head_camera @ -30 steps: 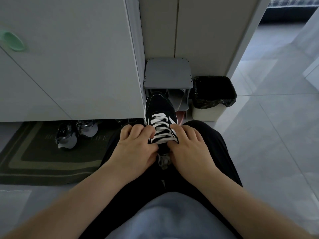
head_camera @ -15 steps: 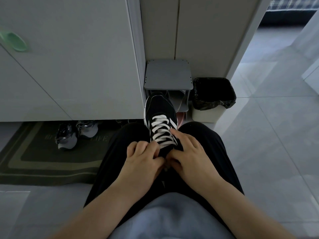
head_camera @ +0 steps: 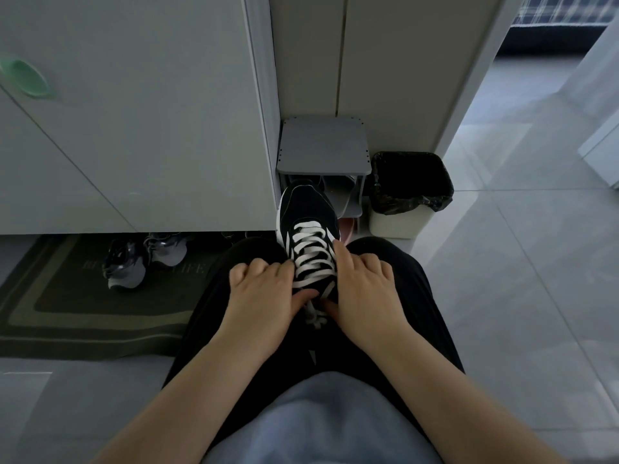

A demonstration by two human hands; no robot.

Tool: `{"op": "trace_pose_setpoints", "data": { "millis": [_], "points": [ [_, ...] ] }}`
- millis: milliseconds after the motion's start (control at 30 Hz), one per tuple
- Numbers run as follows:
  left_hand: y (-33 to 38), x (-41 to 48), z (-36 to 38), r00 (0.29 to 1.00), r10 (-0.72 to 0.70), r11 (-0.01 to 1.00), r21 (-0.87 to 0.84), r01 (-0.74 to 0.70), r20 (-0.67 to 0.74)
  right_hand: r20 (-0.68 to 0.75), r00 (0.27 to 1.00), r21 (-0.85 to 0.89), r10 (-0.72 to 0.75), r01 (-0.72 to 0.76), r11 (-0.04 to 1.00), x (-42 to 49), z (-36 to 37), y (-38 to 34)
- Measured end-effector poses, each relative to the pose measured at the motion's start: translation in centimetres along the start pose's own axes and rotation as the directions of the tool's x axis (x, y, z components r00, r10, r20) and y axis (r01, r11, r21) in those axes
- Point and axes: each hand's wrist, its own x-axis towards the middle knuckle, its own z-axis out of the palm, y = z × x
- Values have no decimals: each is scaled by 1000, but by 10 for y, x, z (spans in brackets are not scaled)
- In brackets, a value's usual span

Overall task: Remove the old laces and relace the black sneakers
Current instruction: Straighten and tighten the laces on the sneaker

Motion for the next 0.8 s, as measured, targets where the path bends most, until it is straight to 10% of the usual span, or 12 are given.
{"op": "trace_pose_setpoints", "data": {
  "millis": [100,267,500,800],
  "points": [
    [6,14,4,995,86,995,46,-89,57,16,999,-60,-29,30,998,3,5,2],
    [4,33,7,999,41,932,-360,-33,13,161,987,217,12,-48,975,15,-13,19],
    [11,132,30,934,95,831,-543,117,345,235,955,654,183,-295,697,52,2,44],
    [38,203,151,856,107,759,-597,258,506,138,816,626,562,-511,589,88,116,91]
  ]
}}
